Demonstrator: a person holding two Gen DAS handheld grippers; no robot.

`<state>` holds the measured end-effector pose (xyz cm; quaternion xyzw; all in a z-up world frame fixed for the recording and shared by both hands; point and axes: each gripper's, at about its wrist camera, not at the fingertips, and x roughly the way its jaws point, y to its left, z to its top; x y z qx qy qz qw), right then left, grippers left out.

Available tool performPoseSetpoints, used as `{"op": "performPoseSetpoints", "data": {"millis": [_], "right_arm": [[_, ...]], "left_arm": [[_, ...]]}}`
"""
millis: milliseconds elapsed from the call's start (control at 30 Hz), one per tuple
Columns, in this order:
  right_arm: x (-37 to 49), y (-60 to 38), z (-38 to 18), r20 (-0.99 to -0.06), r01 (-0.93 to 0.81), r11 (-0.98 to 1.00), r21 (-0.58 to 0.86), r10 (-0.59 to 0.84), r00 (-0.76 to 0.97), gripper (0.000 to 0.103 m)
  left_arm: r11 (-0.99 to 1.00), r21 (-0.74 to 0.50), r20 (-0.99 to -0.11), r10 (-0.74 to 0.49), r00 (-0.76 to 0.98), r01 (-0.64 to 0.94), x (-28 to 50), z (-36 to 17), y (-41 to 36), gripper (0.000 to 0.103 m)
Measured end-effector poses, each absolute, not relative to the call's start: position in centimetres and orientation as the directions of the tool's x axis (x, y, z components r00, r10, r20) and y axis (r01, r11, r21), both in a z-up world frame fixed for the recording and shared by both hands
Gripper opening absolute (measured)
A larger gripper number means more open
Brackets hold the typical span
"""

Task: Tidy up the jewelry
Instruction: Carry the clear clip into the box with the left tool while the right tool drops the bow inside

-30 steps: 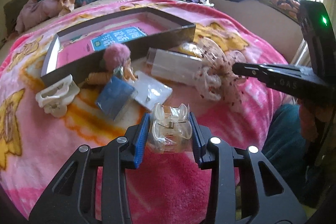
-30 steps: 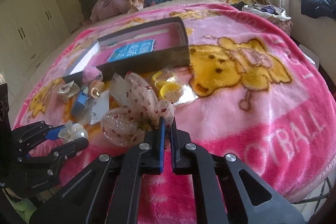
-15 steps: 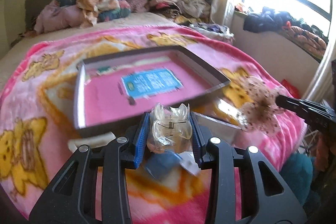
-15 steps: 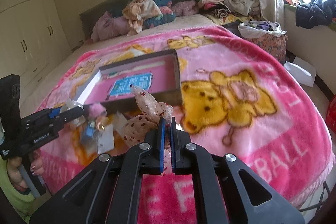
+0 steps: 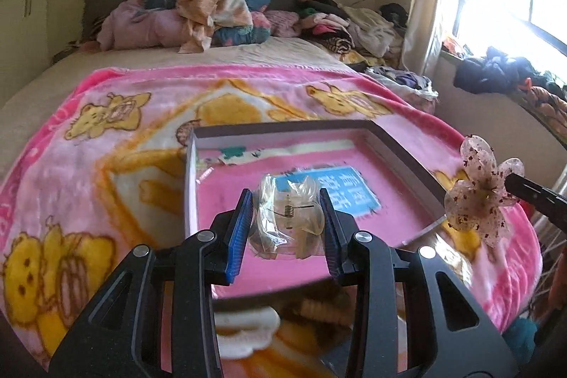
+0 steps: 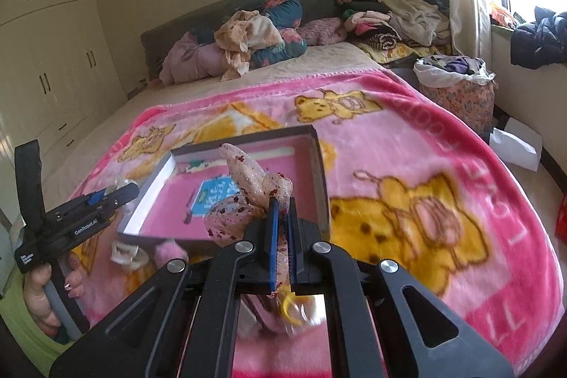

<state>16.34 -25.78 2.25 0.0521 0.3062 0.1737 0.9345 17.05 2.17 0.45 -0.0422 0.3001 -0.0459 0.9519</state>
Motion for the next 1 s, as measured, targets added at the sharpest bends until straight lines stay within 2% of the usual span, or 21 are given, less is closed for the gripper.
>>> {"op": "performPoseSetpoints", "data": {"millis": [200, 500, 1000], "right_arm": [[19.0, -24.3, 2.5, -0.56, -0.304, 0.931, 0.2, 0.363, 0.744, 0.005], [22.6, -22.1, 1.6, -0.594, -0.297, 0.934, 0.196, 0.355, 0.722, 0.005], [26.5, -19.7, -2.8, -0.693, -0.278, 0.951, 0.135, 0.291, 0.659, 0.005]], "left_arm": [[0.995, -0.095, -0.571, -0.084, 0.817, 0.035, 19.1, 0.3, 2.9, 0.028], [0.992, -0.125, -0.611, -0.104, 0.785, 0.034, 21.9, -1.4, 3.1, 0.028], [0.993, -0.111, -0.674, -0.103, 0.732, 0.037, 23.9, -3.7, 2.6, 0.028]]}}
